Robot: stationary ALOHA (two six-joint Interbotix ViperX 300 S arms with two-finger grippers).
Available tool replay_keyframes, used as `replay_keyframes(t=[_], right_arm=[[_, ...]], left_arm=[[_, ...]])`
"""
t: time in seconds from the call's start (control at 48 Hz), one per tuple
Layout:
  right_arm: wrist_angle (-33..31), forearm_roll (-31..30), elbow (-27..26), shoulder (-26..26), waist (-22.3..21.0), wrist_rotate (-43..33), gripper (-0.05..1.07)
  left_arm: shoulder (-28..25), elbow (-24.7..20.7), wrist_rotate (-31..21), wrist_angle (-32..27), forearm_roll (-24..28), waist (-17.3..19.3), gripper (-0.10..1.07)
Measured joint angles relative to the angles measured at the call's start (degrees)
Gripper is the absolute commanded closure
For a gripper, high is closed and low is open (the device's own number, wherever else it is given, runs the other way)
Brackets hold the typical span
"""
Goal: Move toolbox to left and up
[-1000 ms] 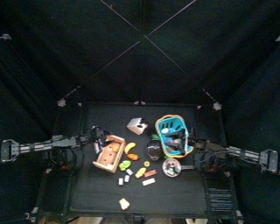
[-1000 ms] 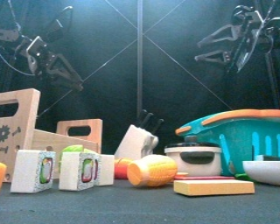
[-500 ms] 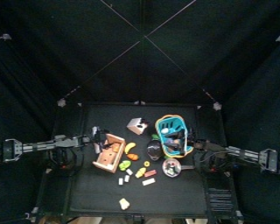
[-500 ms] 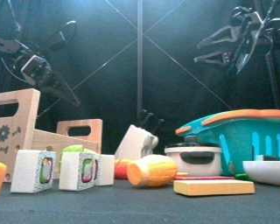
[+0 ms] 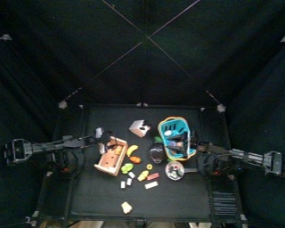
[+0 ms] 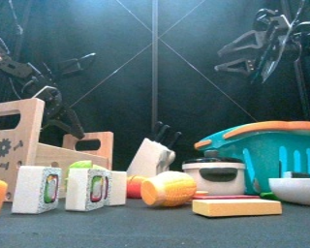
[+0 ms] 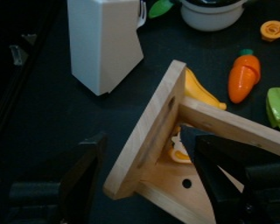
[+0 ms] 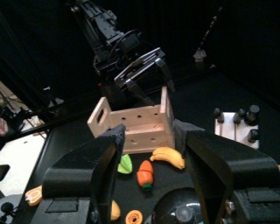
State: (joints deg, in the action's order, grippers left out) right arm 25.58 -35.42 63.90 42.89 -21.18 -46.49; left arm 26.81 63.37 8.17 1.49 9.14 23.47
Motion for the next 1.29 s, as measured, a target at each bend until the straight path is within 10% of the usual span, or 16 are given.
replay_keyframes(t=[0.562,1.292], right_arm=[[0.0,-0.1,1.1,-0.1,-0.3,-0.1,0.18],[0.0,0.1,1.3,0.0,-0.3,-0.1,0.18]], left_arm=[[-1.9,0.1,0.3,0.1,2.5,3.6,0.37],[4.2,-1.1,0.1,-9.7,6.1,9.9,0.37]])
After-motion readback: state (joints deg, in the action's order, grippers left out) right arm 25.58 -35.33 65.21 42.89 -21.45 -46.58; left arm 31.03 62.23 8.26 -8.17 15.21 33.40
